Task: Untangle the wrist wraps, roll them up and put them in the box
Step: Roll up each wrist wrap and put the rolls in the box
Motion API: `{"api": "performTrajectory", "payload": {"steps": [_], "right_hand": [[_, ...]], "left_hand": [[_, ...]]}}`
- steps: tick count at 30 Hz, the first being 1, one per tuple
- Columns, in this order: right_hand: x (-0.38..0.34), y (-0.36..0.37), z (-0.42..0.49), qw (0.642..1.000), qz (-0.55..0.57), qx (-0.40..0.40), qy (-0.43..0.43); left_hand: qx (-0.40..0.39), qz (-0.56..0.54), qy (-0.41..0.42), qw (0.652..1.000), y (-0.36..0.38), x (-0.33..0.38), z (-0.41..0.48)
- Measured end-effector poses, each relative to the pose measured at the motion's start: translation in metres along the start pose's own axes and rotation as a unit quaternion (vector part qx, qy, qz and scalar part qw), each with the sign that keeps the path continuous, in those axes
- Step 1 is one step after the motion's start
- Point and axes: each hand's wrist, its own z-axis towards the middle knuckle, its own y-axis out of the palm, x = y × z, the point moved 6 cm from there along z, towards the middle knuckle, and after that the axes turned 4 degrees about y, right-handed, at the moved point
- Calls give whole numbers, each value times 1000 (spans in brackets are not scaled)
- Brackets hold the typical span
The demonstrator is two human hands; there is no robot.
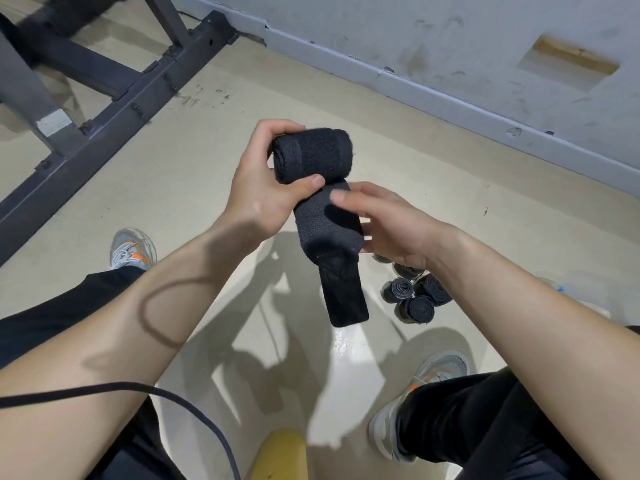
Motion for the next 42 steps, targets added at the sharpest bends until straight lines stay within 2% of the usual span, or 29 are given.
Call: {"api": "performTrajectory", "payload": {"steps": [3, 7, 11, 15, 18, 20, 28, 31, 35, 39, 42], "right_hand": [[-11, -1, -1, 999, 11, 3, -35], [-13, -3, 0, 998, 55, 21, -30], [-14, -1, -1, 996, 74, 19, -48], [-14, -2, -2, 993, 83, 15, -79], [-16, -4, -2, 993, 66, 27, -95], [-15, -4, -3, 994, 51, 33, -95], [-13, -4, -6, 997, 50, 4, -58], [-14, -4, -6, 999, 37, 12, -33], [-19, -6, -7, 994, 65, 42, -80], [-19, -6, -7, 991, 79, 24, -106], [-17, -2, -7, 992, 60, 12, -111]], "left_hand": [[-39, -35, -12, 999, 10, 2, -5], [-83, -25, -10, 996, 20, 0, -10], [-98, -37, -23, 994, 24, -1, -12], [-115, -105, -135, 978, 25, -13, -12], [-115, -187, -244, 945, 30, -19, -16], [-110, -222, -281, 927, 31, -19, -18], [-63, -216, -249, 942, 21, -23, -13], [-70, -200, -242, 947, 22, -23, -14], [-83, -195, -247, 946, 23, -26, -16], [-103, -234, -287, 923, 26, -21, -18], [-110, -222, -282, 927, 27, -24, -17]]}}
